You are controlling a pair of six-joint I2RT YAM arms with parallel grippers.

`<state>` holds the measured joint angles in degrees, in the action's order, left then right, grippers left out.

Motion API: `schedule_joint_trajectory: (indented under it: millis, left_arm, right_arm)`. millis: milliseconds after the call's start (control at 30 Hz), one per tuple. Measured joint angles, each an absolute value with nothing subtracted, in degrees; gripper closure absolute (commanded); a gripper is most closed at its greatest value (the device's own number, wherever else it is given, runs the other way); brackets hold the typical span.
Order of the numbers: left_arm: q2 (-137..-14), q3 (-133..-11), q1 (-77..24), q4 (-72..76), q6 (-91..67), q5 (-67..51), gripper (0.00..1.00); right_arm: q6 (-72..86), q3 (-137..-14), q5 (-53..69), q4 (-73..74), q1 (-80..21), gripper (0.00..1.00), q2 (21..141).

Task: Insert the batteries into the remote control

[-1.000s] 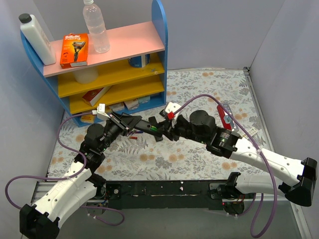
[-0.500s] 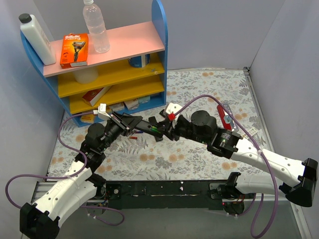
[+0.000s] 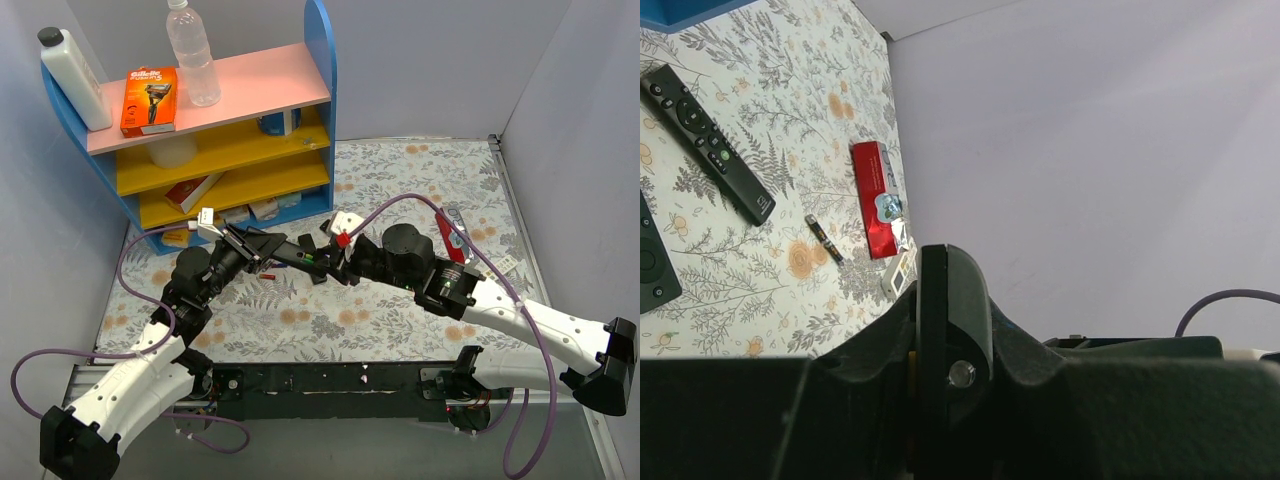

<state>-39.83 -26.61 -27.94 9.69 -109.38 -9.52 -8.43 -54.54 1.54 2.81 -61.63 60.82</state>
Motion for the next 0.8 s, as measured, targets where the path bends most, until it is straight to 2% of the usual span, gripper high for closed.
schedule_joint_trajectory:
  millis: [800]
  left_arm:
    - [-40.40, -26.59, -27.92, 11.27, -111.44, -11.46, 1.00]
  right_arm:
    - [-11.35, -53.54, 4.54, 1.58, -60.38, 0.85, 59.16]
